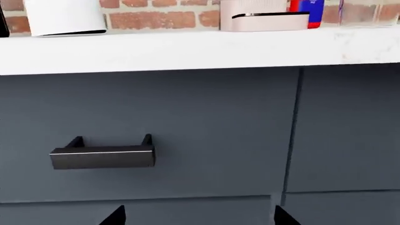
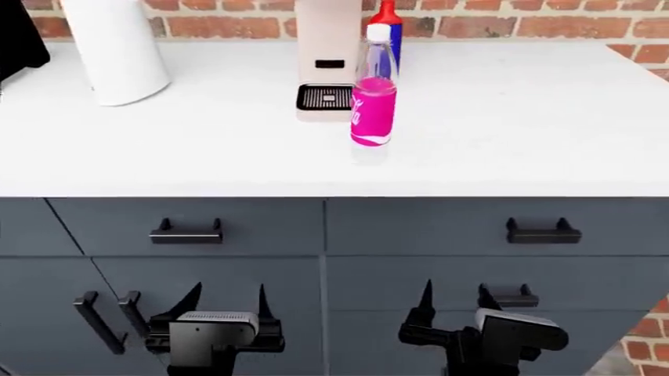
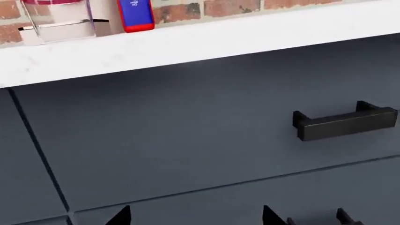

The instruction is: Move the drinks to the dining counter.

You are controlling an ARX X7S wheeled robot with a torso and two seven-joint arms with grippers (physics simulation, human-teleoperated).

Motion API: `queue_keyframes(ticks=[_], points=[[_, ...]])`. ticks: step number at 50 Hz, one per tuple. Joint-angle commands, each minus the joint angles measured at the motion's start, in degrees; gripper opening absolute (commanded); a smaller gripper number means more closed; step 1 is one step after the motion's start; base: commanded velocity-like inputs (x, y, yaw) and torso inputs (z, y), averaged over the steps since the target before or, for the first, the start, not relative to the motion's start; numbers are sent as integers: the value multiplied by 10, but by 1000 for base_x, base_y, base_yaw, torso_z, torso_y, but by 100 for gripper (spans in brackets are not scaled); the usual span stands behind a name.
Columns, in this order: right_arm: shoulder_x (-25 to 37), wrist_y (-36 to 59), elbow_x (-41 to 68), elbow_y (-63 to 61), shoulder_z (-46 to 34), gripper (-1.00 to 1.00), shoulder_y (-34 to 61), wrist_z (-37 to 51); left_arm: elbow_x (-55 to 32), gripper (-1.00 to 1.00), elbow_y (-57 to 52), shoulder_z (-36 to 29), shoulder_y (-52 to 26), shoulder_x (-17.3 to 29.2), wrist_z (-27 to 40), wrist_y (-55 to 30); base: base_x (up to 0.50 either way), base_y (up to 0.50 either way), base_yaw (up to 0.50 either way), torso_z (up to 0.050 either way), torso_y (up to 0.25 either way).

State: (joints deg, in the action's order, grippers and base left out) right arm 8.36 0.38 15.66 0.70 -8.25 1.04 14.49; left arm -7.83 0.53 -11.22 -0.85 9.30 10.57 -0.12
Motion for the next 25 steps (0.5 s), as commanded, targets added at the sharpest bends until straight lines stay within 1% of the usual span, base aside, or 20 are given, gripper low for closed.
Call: queue_keyframes(ticks=[1, 12, 13, 16, 17, 18, 19, 21, 25], points=[[4, 1, 0, 0, -7, 100, 0, 6, -3, 100, -2, -4, 0, 4, 4, 0, 39, -500, 0, 0, 0], [10, 7, -2, 2, -16, 100, 3, 9, -14, 100, -8, -3, 3, 6, 8, -6, 35, -500, 0, 0, 0], [11, -4, -2, -2, -20, 100, 1, 1, -13, 100, -13, -3, 5, 8, 10, -7, 35, -492, 0, 0, 0], [19, 20, 13, -42, -16, 100, -11, 6, -24, 100, -65, 4, 22, 23, 12, -27, 0, 0, 0, 0, 0], [26, 35, 20, -66, -15, 100, -15, 7, -58, 100, -109, 18, 30, 32, 6, -50, 0, 0, 0, 0, 0], [36, 62, 25, -98, -12, 100, -16, 16, -60, 100, -160, 25, 33, 48, 17, -87, 0, 0, 0, 0, 0], [47, 88, 31, -131, -10, 100, -16, 22, -65, 100, -185, 27, 34, 56, 18, -103, 0, 0, 0, 0, 0], [84, 157, 49, -232, 8, 100, -19, 42, -95, 100, -293, 52, 28, 96, 26, -186, 0, 0, 0, 0, 0], [129, 276, 111, -353, 58, 100, -7, 82, -183, 100, -406, 121, -12, 147, 40, -300, 0, 0, 0, 0, 0]])
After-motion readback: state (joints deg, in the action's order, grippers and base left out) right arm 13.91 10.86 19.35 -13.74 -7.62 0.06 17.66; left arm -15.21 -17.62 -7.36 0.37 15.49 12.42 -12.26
